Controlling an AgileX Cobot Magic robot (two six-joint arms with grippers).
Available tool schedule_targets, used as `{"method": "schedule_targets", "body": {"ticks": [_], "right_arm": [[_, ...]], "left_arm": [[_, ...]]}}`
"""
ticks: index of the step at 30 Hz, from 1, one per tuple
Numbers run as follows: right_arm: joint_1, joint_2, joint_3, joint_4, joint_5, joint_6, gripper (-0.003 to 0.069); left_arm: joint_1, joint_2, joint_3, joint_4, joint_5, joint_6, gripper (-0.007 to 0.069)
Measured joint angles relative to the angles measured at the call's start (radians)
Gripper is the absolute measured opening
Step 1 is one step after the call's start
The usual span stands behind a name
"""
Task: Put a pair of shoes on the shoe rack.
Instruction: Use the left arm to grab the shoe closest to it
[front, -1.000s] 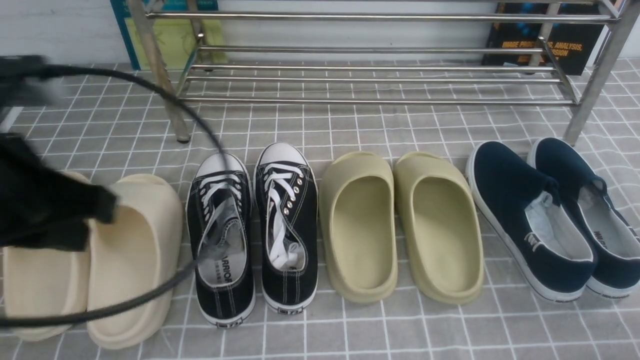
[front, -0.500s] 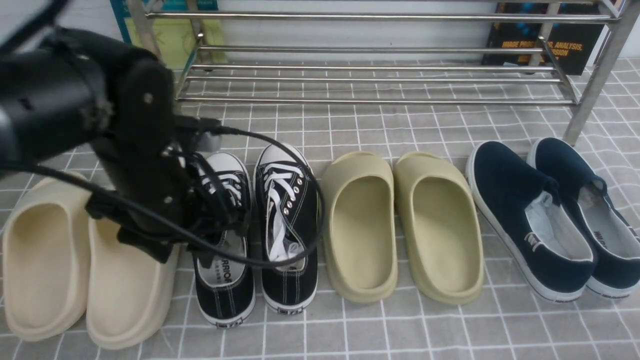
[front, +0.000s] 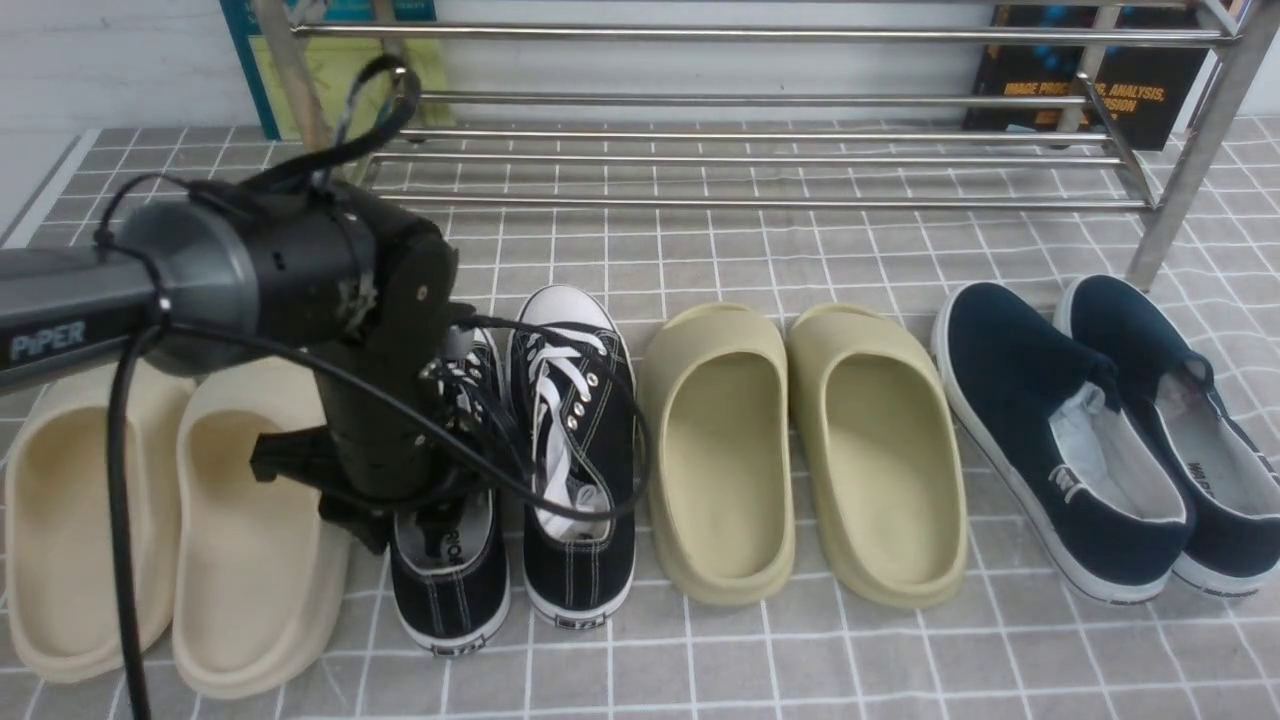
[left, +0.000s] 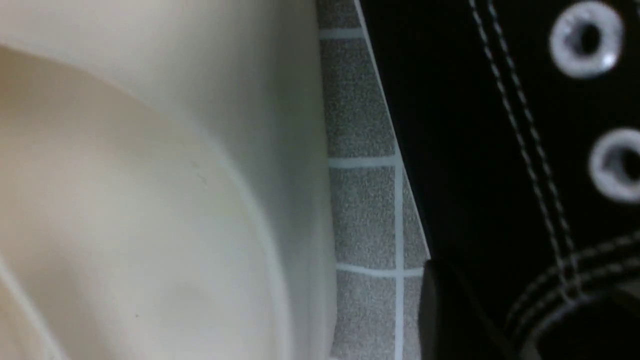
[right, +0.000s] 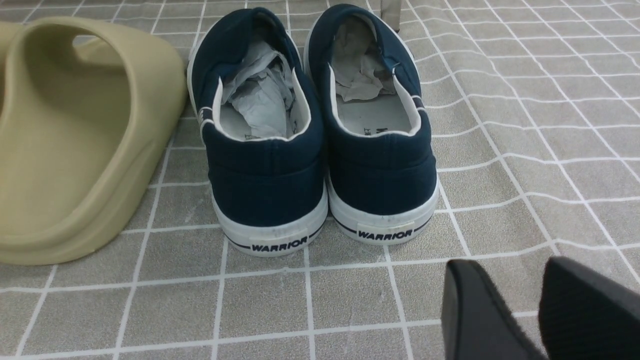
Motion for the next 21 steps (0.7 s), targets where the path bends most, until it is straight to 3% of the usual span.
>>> {"method": "schedule_targets", "body": {"ticks": [6,9,21], "right_arm": [[0.0,0.0,0.0,0.0,0.0,0.0,0.0239],[0.0,0.0,0.0,0.0,0.0,0.0,0.0239],[0.0,0.0,0.0,0.0,0.0,0.0,0.0239]], "left_arm": [[0.0,0.006,0.0,0.017,0.005,-0.001,0.0044],[0.0,0.006,0.0,0.019,0.009,-0.002,-0.0004],[0.0,-0.15,0.001,0.007,0.103,0.001,-0.0013]]}}
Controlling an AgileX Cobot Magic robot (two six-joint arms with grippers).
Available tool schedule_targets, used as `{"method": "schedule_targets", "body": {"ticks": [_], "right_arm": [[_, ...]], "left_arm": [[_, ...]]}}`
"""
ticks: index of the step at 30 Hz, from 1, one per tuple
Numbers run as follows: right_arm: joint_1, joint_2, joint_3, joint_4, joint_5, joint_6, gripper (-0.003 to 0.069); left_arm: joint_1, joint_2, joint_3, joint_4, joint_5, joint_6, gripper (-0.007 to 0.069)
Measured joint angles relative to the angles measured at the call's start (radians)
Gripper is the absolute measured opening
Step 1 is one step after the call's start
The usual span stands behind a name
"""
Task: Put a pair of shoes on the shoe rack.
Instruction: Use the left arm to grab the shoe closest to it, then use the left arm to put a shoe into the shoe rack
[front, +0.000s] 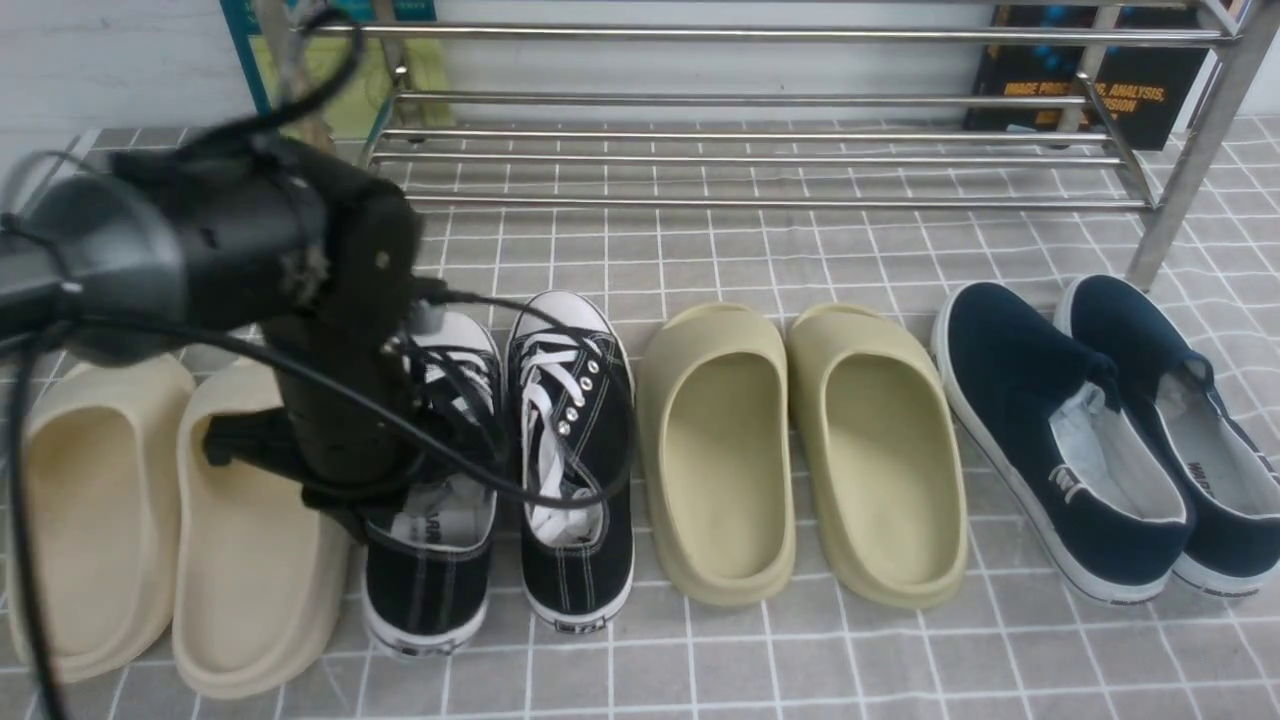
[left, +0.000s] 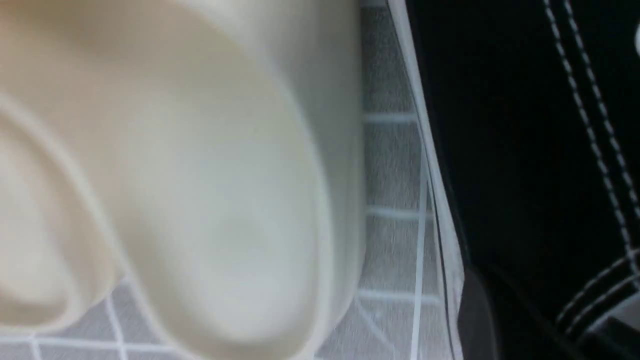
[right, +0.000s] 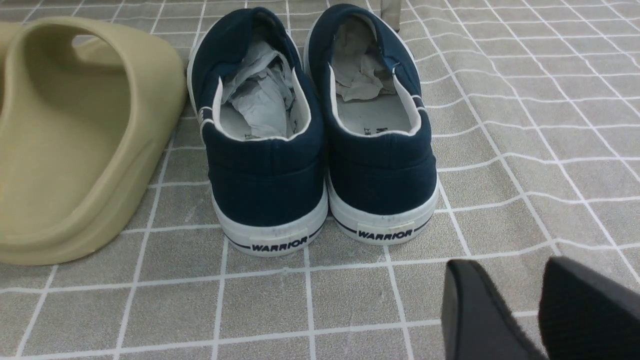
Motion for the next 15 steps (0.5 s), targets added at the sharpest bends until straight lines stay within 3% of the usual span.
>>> {"method": "schedule_targets", "body": {"ticks": [10,15], "right_arm": [[0.0,0.0,0.0,0.0,0.0,0.0,0.0239],[0.0,0.0,0.0,0.0,0.0,0.0,0.0239]], "left_arm": [[0.019,-0.119,-0.079,-0.007,0.056,0.071,-0.0013],[0.111,-0.046,-0.245,-0.046,0.063,0.114,-0.0013]]}}
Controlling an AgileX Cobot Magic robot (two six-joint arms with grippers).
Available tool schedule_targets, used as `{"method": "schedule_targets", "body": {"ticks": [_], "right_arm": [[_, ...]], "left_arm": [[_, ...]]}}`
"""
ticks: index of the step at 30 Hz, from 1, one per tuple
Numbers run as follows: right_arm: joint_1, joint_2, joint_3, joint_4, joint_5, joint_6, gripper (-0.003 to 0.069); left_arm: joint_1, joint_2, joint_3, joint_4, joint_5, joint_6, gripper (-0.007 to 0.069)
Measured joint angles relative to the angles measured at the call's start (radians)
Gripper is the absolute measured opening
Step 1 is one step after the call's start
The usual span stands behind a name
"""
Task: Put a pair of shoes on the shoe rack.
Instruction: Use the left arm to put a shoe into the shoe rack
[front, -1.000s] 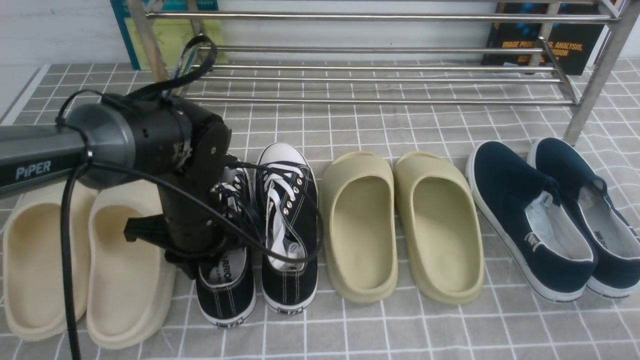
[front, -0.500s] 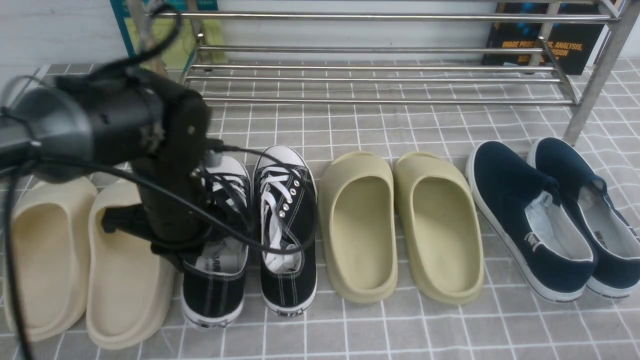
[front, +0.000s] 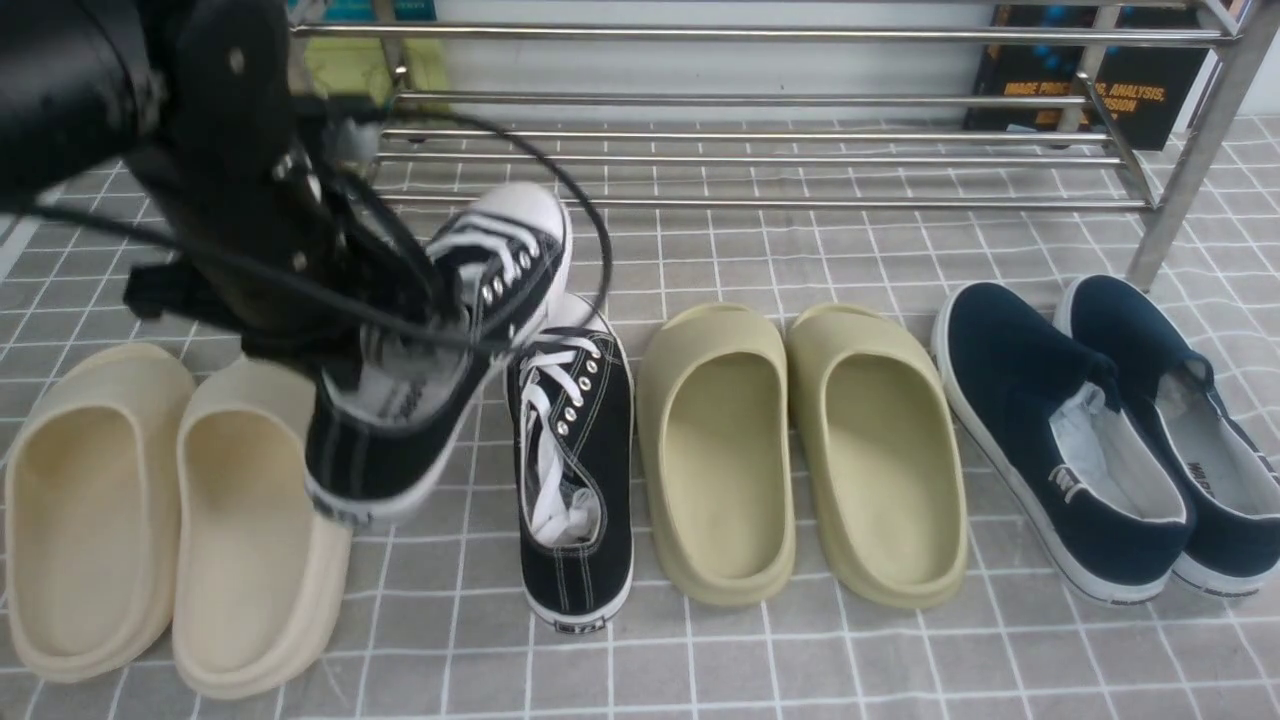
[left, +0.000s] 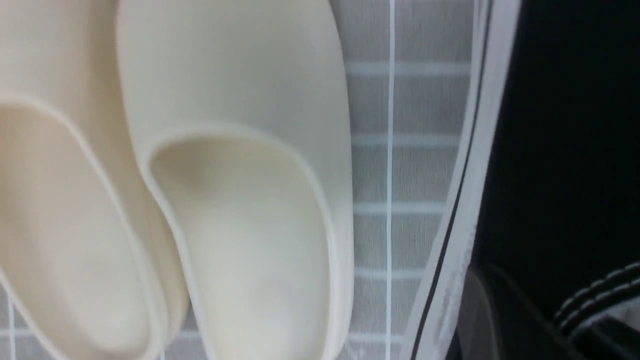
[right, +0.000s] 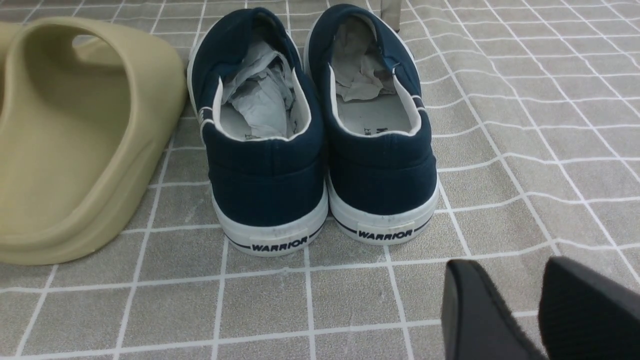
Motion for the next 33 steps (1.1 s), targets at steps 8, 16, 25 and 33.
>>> {"method": "schedule_targets", "body": {"ticks": [8,16,25,33], "right_arm": [[0.0,0.0,0.0,0.0,0.0,0.0,0.0239],[0.0,0.0,0.0,0.0,0.0,0.0,0.0239],[0.0,0.0,0.0,0.0,0.0,0.0,0.0239],[0.0,0.0,0.0,0.0,0.0,0.0,0.0239]], "left_arm": [[0.068,0.139,-0.218,-0.021,0.017,0.051,-0.0013],[0.106,0.371,-0.482,-0.049,0.075,0.061,-0.0013],[0.108,0.547,-0.707,-0.046,0.075,0.062,-0.0013],[0.108,0.633,-0.785,-0.039,0.002,0.031,-0.0013]]}}
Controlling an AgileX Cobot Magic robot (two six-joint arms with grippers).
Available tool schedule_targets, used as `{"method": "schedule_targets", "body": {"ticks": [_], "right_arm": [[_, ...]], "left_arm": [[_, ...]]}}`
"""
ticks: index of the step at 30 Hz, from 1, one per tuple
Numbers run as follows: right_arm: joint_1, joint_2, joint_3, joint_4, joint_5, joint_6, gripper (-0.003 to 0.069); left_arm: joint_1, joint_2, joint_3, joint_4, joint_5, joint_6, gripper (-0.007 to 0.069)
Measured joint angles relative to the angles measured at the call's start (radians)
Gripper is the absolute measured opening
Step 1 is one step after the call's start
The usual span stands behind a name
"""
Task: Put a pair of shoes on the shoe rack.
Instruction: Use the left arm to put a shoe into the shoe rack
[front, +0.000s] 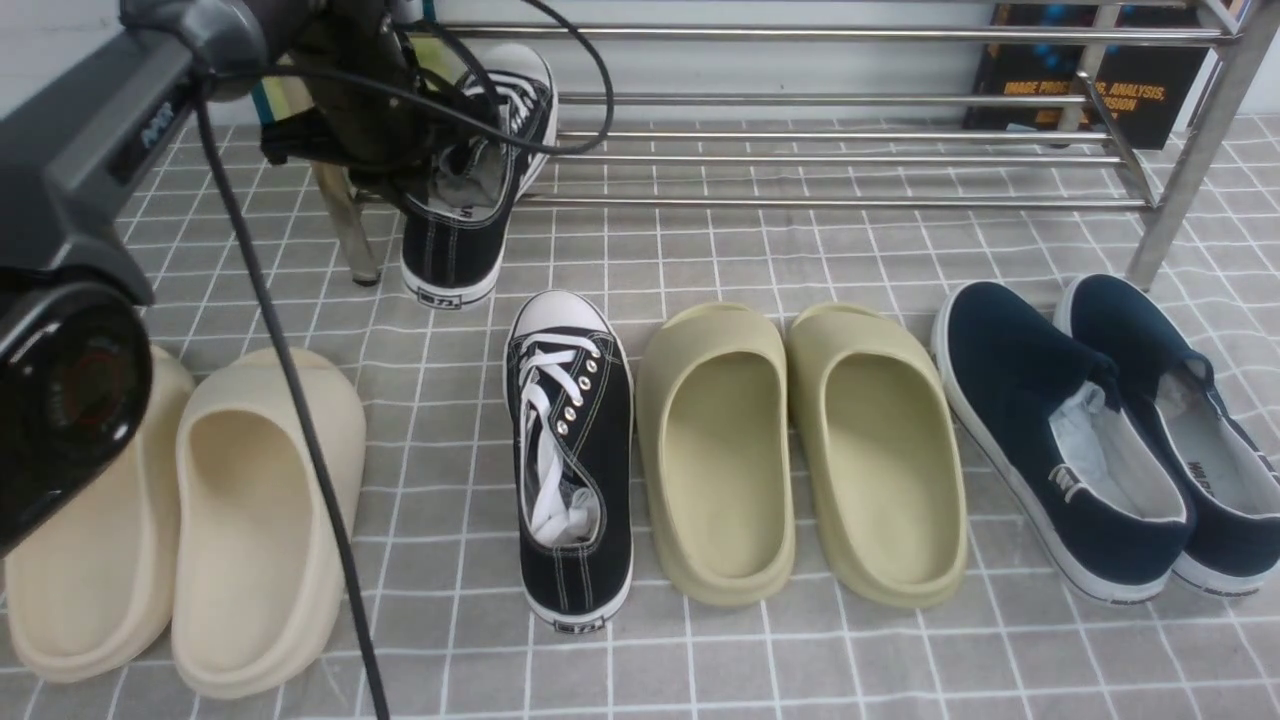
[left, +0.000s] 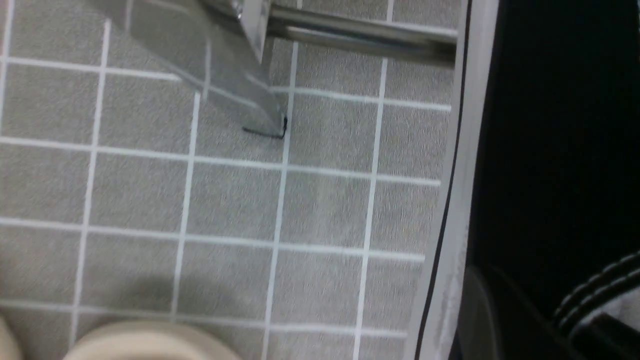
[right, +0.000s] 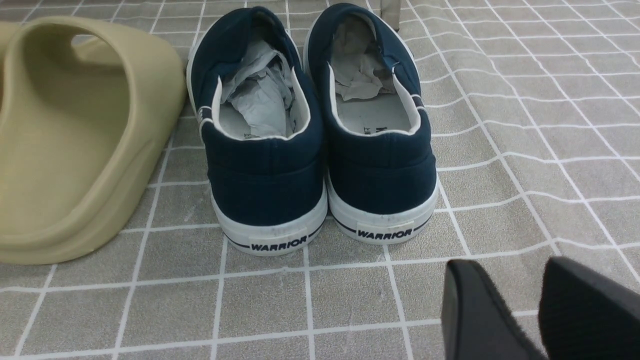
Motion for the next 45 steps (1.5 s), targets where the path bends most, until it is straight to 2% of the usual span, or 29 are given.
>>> {"method": "schedule_targets", "body": {"ticks": [9,21,26,31,37,41,45], "right_arm": [[0.0,0.0,0.0,0.0,0.0,0.0,0.0239],[0.0,0.0,0.0,0.0,0.0,0.0,0.0239],[0.0,0.0,0.0,0.0,0.0,0.0,0.0239],[0.0,0.0,0.0,0.0,0.0,0.0,0.0239],[0.0,0.0,0.0,0.0,0.0,0.0,0.0239],[0.0,0.0,0.0,0.0,0.0,0.0,0.0239],[0.0,0.0,0.0,0.0,0.0,0.0,0.0239]], "left_arm": [[0.0,0.014,-0.001,0.054,-0.139,-0.095,-0.0013],[0.0,0.028,-0.001,0.08,-0.173,-0.119,-0.0005],[0.0,0.033,-0.003,0.09,-0.197,-0.119,0.0027],[0.0,0.033,-0.01,0.092,-0.21,-0.12,0.0124],[0.0,-0.002,-0.046,0.112,-0.091,-0.114,0.0227],[0.0,-0.058,-0.062,0.121,-0.01,-0.072,0.0232],[0.0,-0.134,-0.068,0.104,0.101,0.025,0.0203]]}}
